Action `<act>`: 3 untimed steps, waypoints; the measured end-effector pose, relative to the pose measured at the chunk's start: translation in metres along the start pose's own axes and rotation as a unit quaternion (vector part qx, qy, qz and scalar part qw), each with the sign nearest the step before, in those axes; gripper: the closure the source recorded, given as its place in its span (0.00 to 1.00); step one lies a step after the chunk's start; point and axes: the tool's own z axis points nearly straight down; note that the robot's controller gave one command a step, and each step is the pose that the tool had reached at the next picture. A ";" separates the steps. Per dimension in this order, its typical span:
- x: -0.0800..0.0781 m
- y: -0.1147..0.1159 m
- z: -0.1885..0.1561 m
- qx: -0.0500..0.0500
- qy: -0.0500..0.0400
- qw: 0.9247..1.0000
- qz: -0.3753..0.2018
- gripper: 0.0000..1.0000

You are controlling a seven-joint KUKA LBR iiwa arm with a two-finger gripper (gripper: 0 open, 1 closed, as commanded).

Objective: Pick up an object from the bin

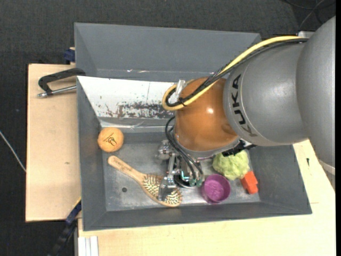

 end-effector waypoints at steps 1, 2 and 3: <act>-0.002 0.000 -0.003 0.000 -0.003 1.000 0.001 0.00; -0.029 -0.025 0.059 -0.003 0.009 0.997 -0.077 1.00; -0.029 -0.025 0.059 -0.003 0.009 0.997 -0.077 1.00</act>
Offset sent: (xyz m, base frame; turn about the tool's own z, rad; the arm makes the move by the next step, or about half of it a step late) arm 0.0326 -0.0309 -0.0642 -0.1513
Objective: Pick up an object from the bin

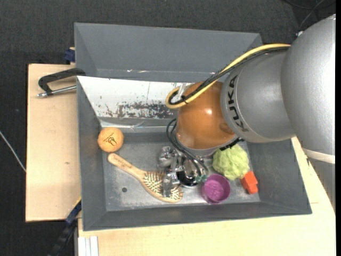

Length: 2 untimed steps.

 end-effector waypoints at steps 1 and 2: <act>0.001 0.003 -0.035 0.001 -0.006 1.000 0.002 1.00; -0.016 -0.010 -0.058 0.000 -0.017 1.000 0.000 1.00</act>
Offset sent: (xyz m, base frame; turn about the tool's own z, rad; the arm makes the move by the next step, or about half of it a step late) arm 0.0371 -0.0373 0.0071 -0.0056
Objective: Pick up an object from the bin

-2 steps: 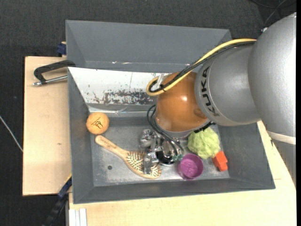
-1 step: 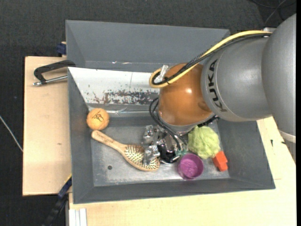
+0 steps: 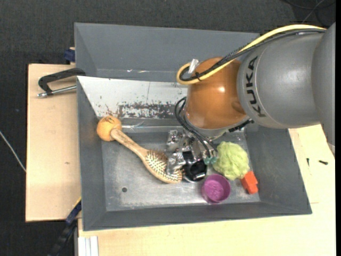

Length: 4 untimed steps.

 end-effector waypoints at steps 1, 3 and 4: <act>0.007 0.001 -0.017 0.003 0.009 1.000 0.005 1.00; -0.059 0.002 -0.008 0.002 0.003 1.000 0.001 1.00; -0.045 0.003 -0.050 0.003 0.006 1.000 0.003 1.00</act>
Offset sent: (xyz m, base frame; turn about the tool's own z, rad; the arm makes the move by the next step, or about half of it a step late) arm 0.0596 0.0014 -0.0043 0.0104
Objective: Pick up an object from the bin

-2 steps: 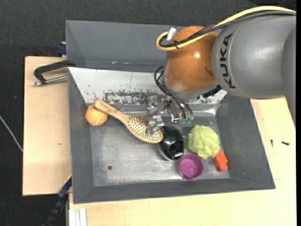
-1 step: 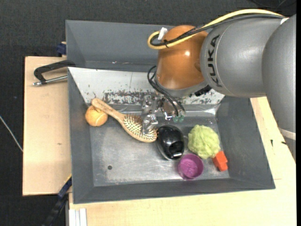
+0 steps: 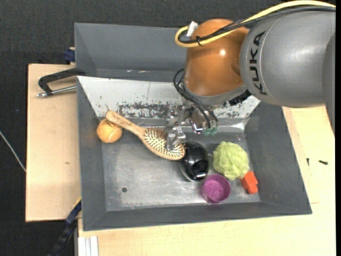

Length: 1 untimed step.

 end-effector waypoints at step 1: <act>-0.002 -0.023 -0.067 0.000 -0.004 1.000 -0.003 1.00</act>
Offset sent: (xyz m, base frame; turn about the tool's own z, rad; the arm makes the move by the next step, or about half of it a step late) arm 0.0163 -0.0033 0.1068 0.0088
